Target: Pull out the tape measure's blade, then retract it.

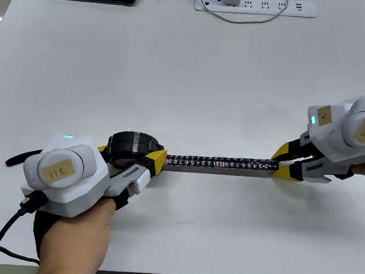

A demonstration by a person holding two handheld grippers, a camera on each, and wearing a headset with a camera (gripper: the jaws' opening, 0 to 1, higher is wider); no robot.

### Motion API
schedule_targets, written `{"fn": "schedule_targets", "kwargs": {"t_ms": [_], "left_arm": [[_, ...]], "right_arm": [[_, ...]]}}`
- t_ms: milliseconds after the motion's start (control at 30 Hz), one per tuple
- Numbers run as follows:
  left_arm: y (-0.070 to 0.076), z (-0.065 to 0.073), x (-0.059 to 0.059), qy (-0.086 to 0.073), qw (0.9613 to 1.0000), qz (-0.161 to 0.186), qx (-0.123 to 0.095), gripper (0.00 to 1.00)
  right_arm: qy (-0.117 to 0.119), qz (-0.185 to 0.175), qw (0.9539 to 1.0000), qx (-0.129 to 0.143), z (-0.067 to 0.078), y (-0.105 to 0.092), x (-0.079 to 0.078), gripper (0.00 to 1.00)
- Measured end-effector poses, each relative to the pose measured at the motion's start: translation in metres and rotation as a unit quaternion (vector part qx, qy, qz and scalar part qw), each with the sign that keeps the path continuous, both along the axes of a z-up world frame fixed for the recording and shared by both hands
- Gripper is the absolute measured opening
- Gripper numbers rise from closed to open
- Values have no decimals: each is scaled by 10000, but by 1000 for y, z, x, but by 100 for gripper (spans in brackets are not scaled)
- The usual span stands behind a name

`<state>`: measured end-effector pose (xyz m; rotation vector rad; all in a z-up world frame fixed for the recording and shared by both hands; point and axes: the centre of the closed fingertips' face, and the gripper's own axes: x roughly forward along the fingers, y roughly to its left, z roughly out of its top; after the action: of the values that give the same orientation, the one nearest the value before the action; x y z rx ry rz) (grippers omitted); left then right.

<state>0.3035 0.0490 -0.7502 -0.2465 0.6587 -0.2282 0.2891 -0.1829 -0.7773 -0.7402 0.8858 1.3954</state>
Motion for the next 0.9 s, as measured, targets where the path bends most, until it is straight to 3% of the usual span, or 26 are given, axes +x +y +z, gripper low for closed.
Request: {"fn": "schedule_targets", "kwargs": {"t_ms": [900], "left_arm": [[-1,0,-1,9,10000,-1,-31,56]], "right_arm": [[65,108,9998,134,1,24,0,10]]}}
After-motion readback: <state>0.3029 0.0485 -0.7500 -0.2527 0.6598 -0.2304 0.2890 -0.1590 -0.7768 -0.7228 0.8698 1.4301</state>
